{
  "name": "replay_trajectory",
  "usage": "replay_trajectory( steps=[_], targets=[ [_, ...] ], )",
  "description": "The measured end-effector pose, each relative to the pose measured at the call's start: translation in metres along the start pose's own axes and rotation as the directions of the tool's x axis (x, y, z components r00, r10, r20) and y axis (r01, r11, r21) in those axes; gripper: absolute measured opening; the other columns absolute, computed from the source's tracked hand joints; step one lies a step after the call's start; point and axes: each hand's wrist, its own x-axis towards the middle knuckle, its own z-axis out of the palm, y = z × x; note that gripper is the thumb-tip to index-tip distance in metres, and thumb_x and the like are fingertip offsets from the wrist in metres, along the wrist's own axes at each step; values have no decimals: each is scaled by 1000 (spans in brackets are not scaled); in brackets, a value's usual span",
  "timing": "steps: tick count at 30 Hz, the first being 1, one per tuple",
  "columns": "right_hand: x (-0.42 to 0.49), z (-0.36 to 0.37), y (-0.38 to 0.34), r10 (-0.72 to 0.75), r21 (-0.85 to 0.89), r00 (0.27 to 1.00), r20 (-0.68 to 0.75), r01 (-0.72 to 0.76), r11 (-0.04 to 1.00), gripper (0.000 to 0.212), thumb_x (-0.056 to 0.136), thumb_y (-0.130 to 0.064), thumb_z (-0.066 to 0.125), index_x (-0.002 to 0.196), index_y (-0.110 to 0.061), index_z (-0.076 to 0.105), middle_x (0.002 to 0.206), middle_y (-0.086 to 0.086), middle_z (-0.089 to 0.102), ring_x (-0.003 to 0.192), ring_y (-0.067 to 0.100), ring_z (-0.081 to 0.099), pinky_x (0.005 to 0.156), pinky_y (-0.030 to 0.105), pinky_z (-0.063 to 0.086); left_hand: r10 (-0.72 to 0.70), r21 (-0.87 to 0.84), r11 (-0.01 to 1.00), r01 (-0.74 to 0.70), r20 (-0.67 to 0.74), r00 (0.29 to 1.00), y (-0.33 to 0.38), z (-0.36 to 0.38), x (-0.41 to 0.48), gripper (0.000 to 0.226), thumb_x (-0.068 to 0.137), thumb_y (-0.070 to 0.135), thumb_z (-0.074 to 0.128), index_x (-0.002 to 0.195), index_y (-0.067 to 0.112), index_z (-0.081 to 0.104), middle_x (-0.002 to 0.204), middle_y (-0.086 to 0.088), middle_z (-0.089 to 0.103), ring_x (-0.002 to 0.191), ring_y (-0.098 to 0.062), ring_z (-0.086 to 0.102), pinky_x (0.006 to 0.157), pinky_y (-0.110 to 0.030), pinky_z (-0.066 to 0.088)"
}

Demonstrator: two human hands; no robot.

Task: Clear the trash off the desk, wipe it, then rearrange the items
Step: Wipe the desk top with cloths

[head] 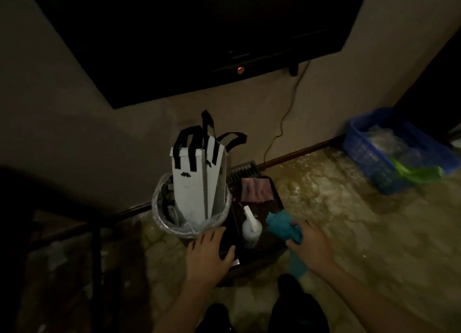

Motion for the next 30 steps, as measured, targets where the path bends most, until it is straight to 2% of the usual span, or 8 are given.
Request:
replay_trajectory(
  steps=[3,6,11,14,16,22,30],
  targets=[
    [43,-12,18,-90,-41,989,115,95,995,48,81,-27,69,126,-18,53,121,4,54,113,21,49,87,31,41,-160,-26,987,158,-58,985,23,15,-3,56,86,57,50,137,32,47,135,11,54,121,-13,52,96,-32,41],
    [77,-23,30,-190,-114,952,239,222,968,49,83,-31,67,128,-20,50,124,2,53,114,22,49,88,34,44,-328,-79,944,321,-92,940,51,28,-9,59,85,59,49,137,32,47,135,10,54,119,-13,53,97,-34,43],
    [124,-27,31,-346,-47,880,325,380,924,49,79,-21,71,123,-10,54,119,12,56,110,31,52,89,39,45,-520,-134,852,507,-91,850,94,41,-13,56,87,58,46,138,36,41,137,12,49,123,-10,48,99,-34,42],
    [146,-21,30,-389,-46,809,441,453,890,48,81,-24,71,123,-8,54,119,15,56,104,28,55,83,32,47,-572,-78,821,566,-101,814,106,40,-16,54,88,58,44,139,39,39,140,15,45,122,-10,49,99,-32,39],
    [151,-21,29,-402,-69,787,468,486,871,43,82,-25,70,118,-6,56,121,14,54,103,26,55,77,27,42,-600,-77,800,595,-87,795,107,39,-15,55,88,58,45,139,39,38,140,15,45,121,-12,51,98,-33,40],
    [152,-25,33,-435,-104,731,526,562,820,40,85,-22,68,119,-6,55,124,15,46,102,28,55,80,32,45,-661,-65,750,659,-113,742,115,41,-20,56,86,57,49,138,37,41,137,13,48,121,-14,51,97,-36,41],
    [143,-39,33,-537,-57,692,482,636,769,41,84,-28,65,120,-12,56,119,9,57,105,25,56,83,34,48,-675,-66,737,672,-129,727,132,38,-21,57,88,56,49,140,36,39,139,12,48,124,-13,48,100,-37,36]
  ],
)
